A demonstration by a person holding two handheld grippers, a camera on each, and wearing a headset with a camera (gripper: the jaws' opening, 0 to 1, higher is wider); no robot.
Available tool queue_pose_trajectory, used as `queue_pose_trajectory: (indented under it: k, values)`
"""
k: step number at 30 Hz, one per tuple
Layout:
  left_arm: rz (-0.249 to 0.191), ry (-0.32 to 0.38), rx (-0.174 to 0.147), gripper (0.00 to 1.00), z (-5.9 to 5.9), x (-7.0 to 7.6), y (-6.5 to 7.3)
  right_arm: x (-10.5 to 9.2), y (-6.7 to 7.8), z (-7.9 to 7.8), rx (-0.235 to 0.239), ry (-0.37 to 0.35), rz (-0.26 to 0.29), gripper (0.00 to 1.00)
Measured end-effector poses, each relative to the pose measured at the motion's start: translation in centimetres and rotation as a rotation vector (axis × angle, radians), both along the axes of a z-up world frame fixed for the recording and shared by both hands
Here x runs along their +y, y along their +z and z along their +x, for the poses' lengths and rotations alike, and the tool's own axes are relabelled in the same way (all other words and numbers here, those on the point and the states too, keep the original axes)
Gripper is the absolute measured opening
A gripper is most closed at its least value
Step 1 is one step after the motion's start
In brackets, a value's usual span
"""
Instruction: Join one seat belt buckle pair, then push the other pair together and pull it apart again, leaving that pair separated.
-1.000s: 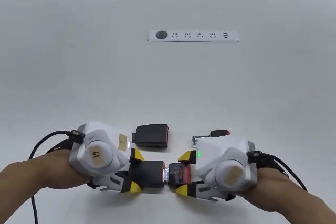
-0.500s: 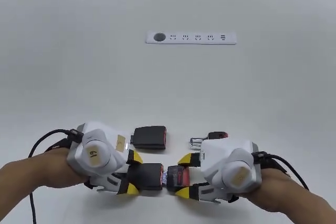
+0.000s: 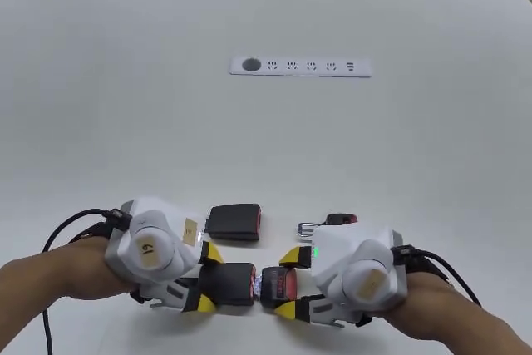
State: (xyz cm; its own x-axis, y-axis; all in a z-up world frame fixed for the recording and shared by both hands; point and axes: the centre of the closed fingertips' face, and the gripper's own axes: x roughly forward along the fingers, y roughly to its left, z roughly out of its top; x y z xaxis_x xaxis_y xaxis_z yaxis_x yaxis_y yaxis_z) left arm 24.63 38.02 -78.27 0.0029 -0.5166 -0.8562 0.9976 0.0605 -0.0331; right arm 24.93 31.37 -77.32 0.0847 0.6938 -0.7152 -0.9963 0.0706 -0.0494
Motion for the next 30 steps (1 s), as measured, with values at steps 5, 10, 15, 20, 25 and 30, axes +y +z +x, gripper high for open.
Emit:
queue_pose_trajectory:
  k: [5,10,15,20,25,30]
  values:
    - [0.028,0.005,-0.012,0.36,-0.1,0.6,0.1,-0.1,0.2,0.0,-0.009,-0.001,-0.013,0.31]
    - [0.029,0.017,-0.019,0.37,-0.2,1.0,0.4,-0.6,0.4,-0.1,-0.003,-0.006,-0.019,0.32]
    - [0.018,0.047,-0.031,0.38,0.0,1.0,1.2,-1.2,1.1,0.2,-0.009,-0.014,-0.017,0.33]
    - [0.013,0.066,-0.041,0.39,0.2,1.3,2.0,-1.9,2.5,0.5,-0.024,-0.02,-0.02,0.34]
    - [0.003,0.101,-0.049,0.4,0.8,1.7,2.8,-2.5,3.1,1.2,-0.038,-0.025,-0.026,0.35]
    - [-0.002,0.14,-0.063,0.41,1.7,2.3,3.5,-3.1,3.3,2.0,-0.048,-0.031,-0.03,0.36]
